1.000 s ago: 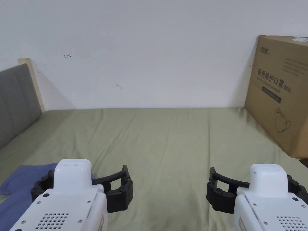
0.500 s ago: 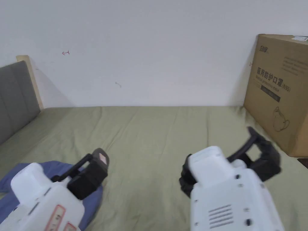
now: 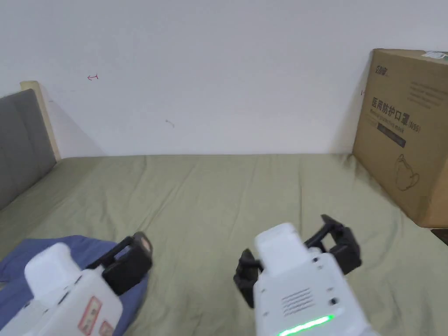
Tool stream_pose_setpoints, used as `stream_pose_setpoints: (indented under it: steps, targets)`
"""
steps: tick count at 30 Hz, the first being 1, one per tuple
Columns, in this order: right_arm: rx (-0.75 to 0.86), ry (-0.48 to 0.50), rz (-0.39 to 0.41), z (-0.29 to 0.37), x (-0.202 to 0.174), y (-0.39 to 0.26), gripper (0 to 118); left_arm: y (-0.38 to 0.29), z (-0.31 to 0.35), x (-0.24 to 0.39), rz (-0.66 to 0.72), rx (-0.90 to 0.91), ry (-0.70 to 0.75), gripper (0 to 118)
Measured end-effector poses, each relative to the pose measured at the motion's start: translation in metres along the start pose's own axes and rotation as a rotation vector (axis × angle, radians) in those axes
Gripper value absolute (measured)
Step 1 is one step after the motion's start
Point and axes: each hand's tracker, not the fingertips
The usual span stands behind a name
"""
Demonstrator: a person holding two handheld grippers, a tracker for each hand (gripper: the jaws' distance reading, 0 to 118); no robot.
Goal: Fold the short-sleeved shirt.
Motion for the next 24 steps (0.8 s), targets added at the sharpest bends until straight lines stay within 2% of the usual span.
stream_pose_setpoints:
  steps: [1, 2, 3, 4, 5, 7, 8, 11, 15, 17, 18, 19, 20, 21, 22, 24]
  targets:
    - [-0.014, 0.039, -0.181, 0.0, 0.019, -0.001, 118, 0.003, 0.004, 0.016, -0.129, 0.027, -0.003, 117]
    - [-0.009, 0.062, -0.327, 0.0, 0.034, -0.008, 118, 0.003, 0.007, 0.027, -0.24, 0.047, -0.023, 117]
    - [-0.02, 0.039, -0.403, 0.001, 0.045, -0.016, 118, -0.001, 0.009, 0.037, -0.335, 0.053, -0.026, 118]
    - [-0.051, -0.016, -0.429, 0.0, 0.052, -0.027, 118, -0.007, 0.01, 0.045, -0.442, 0.03, -0.015, 118]
    - [-0.074, -0.065, -0.4, -0.001, 0.056, -0.039, 118, -0.013, 0.011, 0.05, -0.524, 0.004, -0.008, 118]
    - [-0.134, -0.075, -0.306, 0.001, 0.058, -0.053, 118, -0.025, 0.011, 0.051, -0.557, -0.024, -0.022, 118]
    - [-0.106, -0.048, -0.27, 0.006, 0.059, -0.057, 118, -0.025, 0.009, 0.047, -0.493, -0.057, -0.04, 118]
    - [-0.008, -0.072, -0.247, 0.02, 0.057, -0.045, 118, -0.02, 0.008, 0.038, -0.339, -0.07, -0.036, 118]
    - [0.041, -0.097, -0.197, 0.029, 0.054, -0.022, 118, -0.004, 0.009, 0.034, -0.316, -0.043, -0.025, 117]
    - [0.051, -0.118, -0.192, 0.034, 0.051, -0.017, 118, -0.001, 0.015, 0.036, -0.34, -0.014, -0.014, 109]
    - [0.059, -0.122, -0.201, 0.037, 0.05, -0.017, 117, -0.001, 0.017, 0.037, -0.352, -0.001, -0.006, 96]
    - [0.061, -0.131, -0.234, 0.039, 0.05, -0.015, 109, -0.001, 0.02, 0.039, -0.366, 0.008, -0.014, 67]
    - [0.072, -0.143, -0.279, 0.042, 0.049, -0.017, 85, -0.003, 0.021, 0.04, -0.381, 0.009, -0.012, 39]
    - [0.095, -0.132, -0.309, 0.045, 0.05, -0.019, 40, -0.004, 0.021, 0.041, -0.391, 0.005, -0.014, 16]
    - [0.092, -0.143, -0.332, 0.045, 0.051, -0.021, 2, -0.006, 0.022, 0.041, -0.409, 0.004, -0.008, 4]
    - [0.068, -0.152, -0.338, 0.042, 0.053, -0.025, 2, -0.009, 0.026, 0.043, -0.416, 0.003, 0.006, 0]
